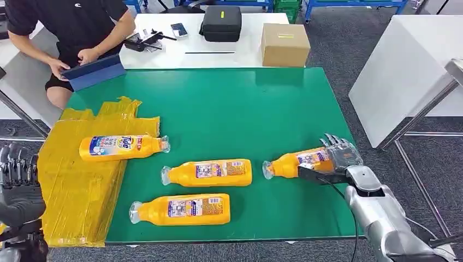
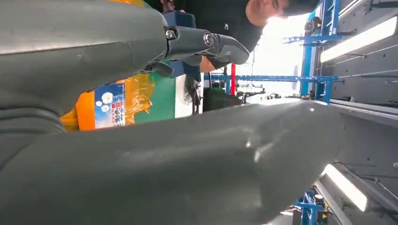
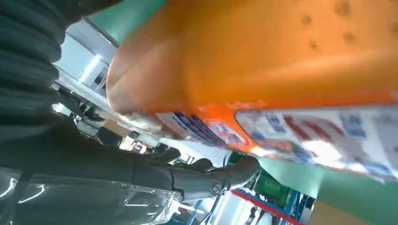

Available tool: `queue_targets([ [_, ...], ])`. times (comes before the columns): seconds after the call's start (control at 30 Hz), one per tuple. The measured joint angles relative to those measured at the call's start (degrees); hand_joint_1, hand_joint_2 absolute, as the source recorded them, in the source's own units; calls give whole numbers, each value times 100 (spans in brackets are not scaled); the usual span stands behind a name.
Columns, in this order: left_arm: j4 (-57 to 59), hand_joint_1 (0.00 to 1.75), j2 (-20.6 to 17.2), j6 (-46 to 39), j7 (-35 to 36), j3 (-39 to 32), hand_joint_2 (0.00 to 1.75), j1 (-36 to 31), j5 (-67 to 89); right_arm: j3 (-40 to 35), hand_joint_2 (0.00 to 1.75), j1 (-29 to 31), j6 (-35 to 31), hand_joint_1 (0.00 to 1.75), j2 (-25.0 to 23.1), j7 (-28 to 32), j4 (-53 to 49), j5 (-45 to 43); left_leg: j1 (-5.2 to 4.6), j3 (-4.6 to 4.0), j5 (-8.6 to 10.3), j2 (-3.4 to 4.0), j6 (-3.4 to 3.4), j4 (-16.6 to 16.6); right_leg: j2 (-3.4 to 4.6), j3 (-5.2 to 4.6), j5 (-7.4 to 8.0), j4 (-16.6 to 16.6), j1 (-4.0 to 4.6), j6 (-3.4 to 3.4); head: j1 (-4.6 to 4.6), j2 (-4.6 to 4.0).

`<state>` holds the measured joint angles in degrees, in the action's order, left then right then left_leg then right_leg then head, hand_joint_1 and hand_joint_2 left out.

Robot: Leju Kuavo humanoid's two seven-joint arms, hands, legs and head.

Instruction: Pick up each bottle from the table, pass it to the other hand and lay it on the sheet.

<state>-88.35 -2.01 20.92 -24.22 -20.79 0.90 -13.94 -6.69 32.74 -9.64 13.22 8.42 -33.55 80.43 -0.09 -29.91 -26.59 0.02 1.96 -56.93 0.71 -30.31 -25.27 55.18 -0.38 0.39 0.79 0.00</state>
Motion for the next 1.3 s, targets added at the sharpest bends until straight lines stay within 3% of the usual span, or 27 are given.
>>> queue_targets([
  [0.17,0,0,-2,-2,-20,-20,0,3,-37,-66,175,49,-11,175,-79,-9,175,13,0,8,4,35,2,0,26,4,15,-1,-1,-12,0,0],
  [0.93,-306,0,9,-66,61,-317,0,346,-179,-125,175,318,-179,175,-267,155,424,-98,16,4,18,38,-19,-2,34,8,21,0,0,-14,-2,0],
  [1.07,-500,0,85,43,94,-437,0,580,-177,-122,175,82,-200,175,-243,294,-175,-432,15,-43,34,32,-17,-8,28,-44,37,3,-1,-24,-4,0],
  [1.2,-597,0,155,190,101,-599,0,720,-157,-41,175,-194,413,175,-92,352,-1417,-892,14,-107,53,-5,-17,-10,2,-100,37,5,-3,-23,-2,0],
  [1.3,-627,0,197,218,107,-666,0,752,-120,26,175,-281,452,175,-20,358,-1999,-942,15,-125,52,-15,-17,-10,-3,-115,37,5,-2,-23,-4,0],
])
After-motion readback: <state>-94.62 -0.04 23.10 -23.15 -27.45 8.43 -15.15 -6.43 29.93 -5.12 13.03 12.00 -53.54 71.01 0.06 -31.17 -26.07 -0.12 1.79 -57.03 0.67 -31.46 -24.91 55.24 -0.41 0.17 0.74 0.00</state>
